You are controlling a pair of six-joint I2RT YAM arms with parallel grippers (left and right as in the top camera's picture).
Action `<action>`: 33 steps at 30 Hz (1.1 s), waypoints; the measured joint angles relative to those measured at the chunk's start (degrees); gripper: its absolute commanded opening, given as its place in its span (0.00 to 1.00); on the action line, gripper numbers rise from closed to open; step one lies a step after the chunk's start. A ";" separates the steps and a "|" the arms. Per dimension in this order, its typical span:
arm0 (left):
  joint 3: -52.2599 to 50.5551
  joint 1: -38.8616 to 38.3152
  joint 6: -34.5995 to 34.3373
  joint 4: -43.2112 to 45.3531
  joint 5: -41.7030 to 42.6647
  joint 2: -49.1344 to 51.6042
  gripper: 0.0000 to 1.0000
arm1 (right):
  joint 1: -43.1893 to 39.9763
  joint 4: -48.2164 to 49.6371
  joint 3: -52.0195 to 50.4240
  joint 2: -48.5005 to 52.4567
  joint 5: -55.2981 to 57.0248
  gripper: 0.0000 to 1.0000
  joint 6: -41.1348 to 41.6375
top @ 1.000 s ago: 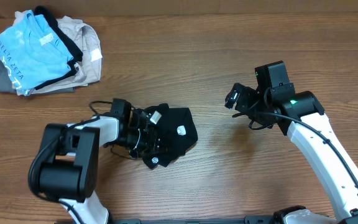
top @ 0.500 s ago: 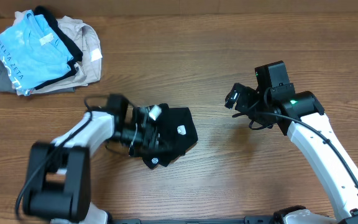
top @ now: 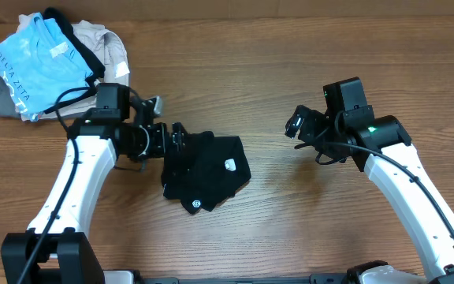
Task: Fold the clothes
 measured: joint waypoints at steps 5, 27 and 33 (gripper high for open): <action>0.00 2.99 2.93 -0.63 -3.17 2.56 1.00 | -0.02 0.00 0.00 0.00 0.02 1.00 -0.02; -3.02 7.74 11.91 -0.02 1.66 14.19 1.00 | 0.00 0.17 0.00 0.00 0.00 1.00 -0.02; -3.02 9.27 13.94 0.59 5.40 16.06 1.00 | -0.02 0.20 0.00 0.00 0.02 1.00 -0.04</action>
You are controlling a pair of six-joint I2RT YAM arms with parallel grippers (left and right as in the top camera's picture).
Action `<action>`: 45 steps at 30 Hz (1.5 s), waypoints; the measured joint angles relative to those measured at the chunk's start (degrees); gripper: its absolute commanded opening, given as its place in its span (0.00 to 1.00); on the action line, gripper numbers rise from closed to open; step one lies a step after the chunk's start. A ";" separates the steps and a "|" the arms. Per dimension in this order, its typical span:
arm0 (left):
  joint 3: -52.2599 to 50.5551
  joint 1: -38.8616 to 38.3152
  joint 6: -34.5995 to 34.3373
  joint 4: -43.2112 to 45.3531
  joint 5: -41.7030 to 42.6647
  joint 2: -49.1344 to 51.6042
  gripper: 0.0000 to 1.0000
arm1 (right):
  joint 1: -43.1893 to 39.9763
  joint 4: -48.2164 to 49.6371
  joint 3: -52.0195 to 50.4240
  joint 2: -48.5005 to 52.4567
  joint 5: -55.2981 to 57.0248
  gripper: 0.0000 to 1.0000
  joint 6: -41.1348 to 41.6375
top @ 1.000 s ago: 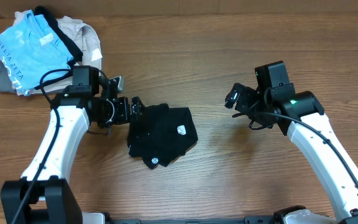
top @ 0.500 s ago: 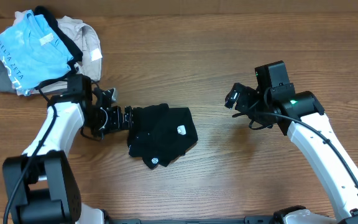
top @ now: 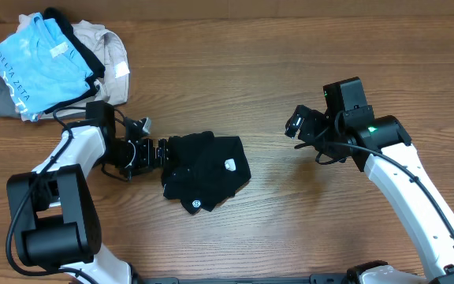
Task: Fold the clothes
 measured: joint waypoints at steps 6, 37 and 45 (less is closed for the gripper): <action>0.31 0.42 1.11 0.55 5.25 2.01 1.00 | 0.02 0.00 0.00 0.00 -0.02 1.00 0.02; 2.75 -0.09 2.62 0.42 20.13 11.61 0.80 | 0.02 0.20 0.00 0.00 0.00 1.00 0.02; 2.82 -1.79 2.64 -0.20 18.88 11.58 0.77 | 0.02 0.20 0.00 0.00 -0.02 1.00 0.02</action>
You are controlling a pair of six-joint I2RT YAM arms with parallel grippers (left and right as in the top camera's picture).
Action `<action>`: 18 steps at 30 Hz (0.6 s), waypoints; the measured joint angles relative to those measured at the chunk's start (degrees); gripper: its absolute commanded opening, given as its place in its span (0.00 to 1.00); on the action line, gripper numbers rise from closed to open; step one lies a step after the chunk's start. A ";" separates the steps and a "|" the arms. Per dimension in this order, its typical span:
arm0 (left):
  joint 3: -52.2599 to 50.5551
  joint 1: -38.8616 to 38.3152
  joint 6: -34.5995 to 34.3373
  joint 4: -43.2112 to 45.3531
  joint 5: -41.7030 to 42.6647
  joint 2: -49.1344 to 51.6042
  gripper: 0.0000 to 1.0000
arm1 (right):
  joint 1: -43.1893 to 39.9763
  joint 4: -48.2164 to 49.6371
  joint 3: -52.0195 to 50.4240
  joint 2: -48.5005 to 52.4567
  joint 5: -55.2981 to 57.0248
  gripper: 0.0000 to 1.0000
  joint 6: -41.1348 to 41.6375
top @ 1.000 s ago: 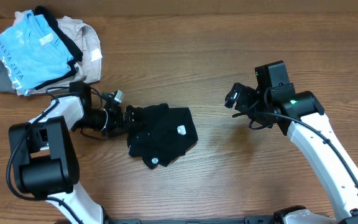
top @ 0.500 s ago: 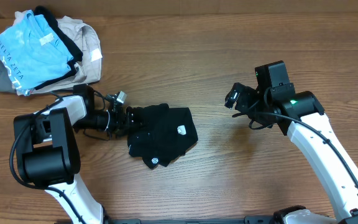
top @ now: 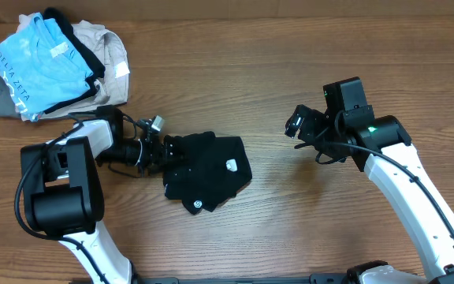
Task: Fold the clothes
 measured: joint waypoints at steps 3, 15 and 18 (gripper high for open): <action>0.00 -1.60 0.00 -0.44 -0.31 -0.13 0.78 | 0.00 -0.02 0.00 0.00 0.00 1.00 0.02; -0.70 -6.08 -0.24 2.40 -5.81 0.44 0.04 | -0.02 0.07 0.00 0.00 0.02 1.00 0.00; -0.81 -6.08 -0.59 2.97 -5.84 0.44 0.04 | -0.02 1.05 -0.37 0.00 -0.02 1.00 0.00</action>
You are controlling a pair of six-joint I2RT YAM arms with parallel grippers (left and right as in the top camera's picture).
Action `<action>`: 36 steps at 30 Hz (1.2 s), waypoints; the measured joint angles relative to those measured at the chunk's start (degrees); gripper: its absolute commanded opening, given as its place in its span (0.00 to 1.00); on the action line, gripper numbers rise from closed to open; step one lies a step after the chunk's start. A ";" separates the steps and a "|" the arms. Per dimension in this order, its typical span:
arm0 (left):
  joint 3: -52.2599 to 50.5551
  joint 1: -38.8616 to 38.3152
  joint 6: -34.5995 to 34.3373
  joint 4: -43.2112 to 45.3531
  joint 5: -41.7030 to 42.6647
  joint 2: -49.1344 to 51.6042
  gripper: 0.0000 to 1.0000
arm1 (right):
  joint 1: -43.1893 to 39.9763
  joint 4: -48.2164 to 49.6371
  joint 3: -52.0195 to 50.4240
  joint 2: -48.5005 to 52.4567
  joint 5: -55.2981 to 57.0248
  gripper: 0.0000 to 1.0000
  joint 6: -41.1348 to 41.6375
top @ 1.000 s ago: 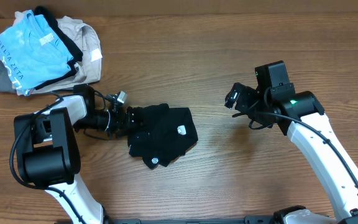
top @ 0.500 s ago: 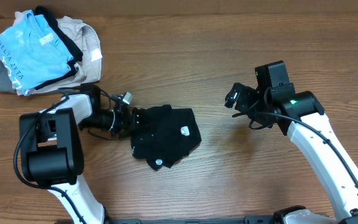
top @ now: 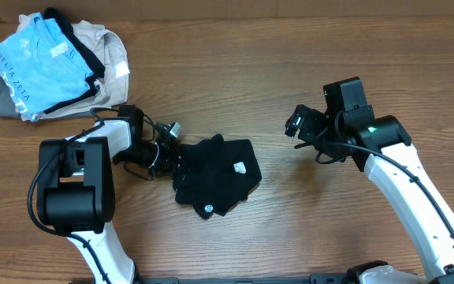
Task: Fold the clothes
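A small black garment (top: 215, 177) with two white logos lies crumpled and partly folded at the table's middle left. My left gripper (top: 176, 158) lies low on the table, its fingertips at the garment's left edge. Dark fingers merge with dark cloth, so its grip is unclear. My right gripper (top: 294, 125) hangs over bare wood to the right of the garment, well apart from it, its fingers looking spread with nothing between them.
A pile of clothes (top: 50, 67), light blue on top with beige, grey and black pieces, sits at the back left corner. The left arm's base (top: 73, 197) stands near the front left, the right arm (top: 400, 173) along the right side.
My left gripper has moved a little to the right, and the black garment has shifted right and slightly toward the front with it. The right arm has not moved.
My left gripper first lay on the garment's left edge. Then it was drawn back just left of the cloth, with the arm folded in. Later it was at the edge again, and now the garment sits further right. The right arm stayed still throughout.
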 measured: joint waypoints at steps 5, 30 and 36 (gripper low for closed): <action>0.26 -0.22 -0.57 0.85 0.15 -0.02 0.04 | 0.02 0.90 -1.29 0.00 0.02 1.00 0.00; 23.23 0.81 -2.69 12.13 -27.91 3.56 0.04 | 0.02 2.16 -1.40 0.42 0.02 1.00 0.02; 27.74 4.94 -2.54 14.05 -30.53 4.11 0.04 | 0.02 3.28 -1.40 3.74 0.04 1.00 0.02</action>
